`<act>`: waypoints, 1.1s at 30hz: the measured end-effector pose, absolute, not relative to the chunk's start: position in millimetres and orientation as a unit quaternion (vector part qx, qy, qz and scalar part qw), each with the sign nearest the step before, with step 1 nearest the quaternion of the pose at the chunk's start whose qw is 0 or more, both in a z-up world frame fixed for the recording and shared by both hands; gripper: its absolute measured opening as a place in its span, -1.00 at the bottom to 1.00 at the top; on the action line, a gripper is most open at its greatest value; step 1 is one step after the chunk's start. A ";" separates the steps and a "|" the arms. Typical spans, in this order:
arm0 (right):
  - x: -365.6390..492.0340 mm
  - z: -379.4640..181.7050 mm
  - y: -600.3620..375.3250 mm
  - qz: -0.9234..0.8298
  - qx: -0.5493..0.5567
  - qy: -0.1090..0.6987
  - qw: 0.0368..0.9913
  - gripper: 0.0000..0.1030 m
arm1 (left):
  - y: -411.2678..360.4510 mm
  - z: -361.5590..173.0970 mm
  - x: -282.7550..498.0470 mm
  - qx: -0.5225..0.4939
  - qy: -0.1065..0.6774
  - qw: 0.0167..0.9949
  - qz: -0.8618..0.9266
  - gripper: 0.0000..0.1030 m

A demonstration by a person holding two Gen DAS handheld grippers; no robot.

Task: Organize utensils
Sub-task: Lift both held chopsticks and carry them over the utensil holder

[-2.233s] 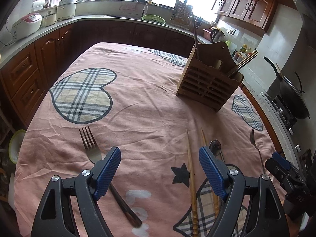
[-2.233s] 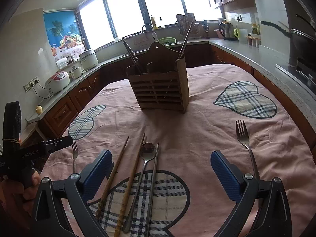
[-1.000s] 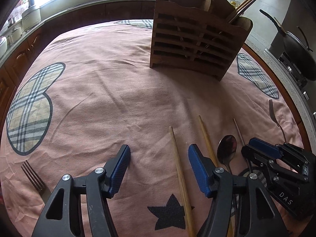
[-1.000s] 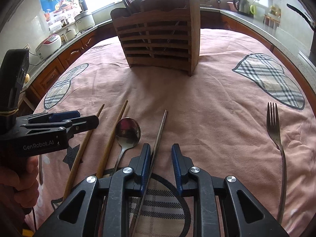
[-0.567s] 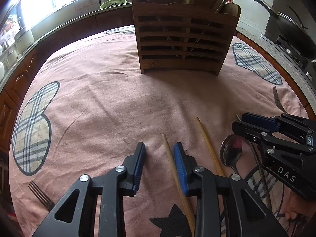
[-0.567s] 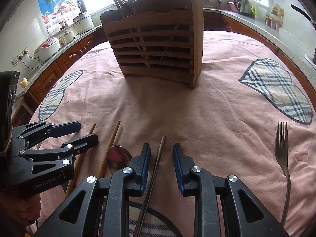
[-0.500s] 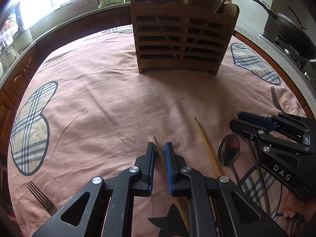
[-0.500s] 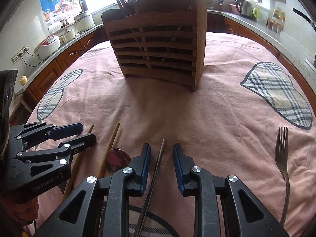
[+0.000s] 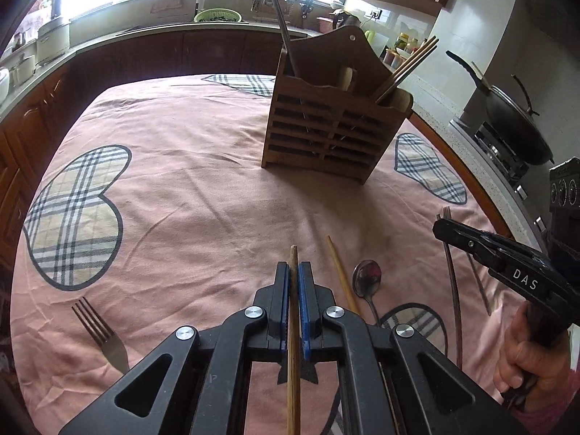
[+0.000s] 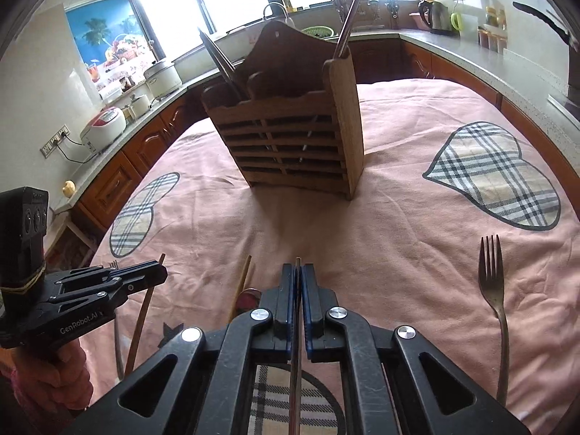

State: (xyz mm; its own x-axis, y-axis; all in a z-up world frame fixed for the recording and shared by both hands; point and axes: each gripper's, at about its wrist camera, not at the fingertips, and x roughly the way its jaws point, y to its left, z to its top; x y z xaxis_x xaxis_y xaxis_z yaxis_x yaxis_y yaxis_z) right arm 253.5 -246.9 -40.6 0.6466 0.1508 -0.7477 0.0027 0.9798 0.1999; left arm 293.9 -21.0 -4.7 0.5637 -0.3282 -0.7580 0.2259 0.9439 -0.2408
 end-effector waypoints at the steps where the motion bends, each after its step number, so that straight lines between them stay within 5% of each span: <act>1: 250.9 -34.2 -247.2 0.042 0.094 0.411 0.906 -0.93 | -17.6 1.9 287.7 -0.063 0.434 0.885 -0.158 -0.93; 15: 216.0 43.0 -247.7 0.045 0.099 0.318 0.942 -0.93 | 19.2 77.7 219.1 -0.090 0.352 0.918 -0.161 -0.93; 33: 197.7 81.5 -243.8 0.043 0.085 0.266 0.959 -0.93 | 47.1 105.0 196.7 -0.122 0.302 0.935 -0.144 -0.93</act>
State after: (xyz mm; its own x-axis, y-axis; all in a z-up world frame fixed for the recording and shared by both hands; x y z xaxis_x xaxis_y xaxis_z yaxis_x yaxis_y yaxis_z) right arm 197.7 -243.8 81.5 0.8544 0.1278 -0.5037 -0.0370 0.9818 0.1864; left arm 196.7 47.1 105.0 0.7763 -0.3421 -0.5294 0.1952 0.9291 -0.3142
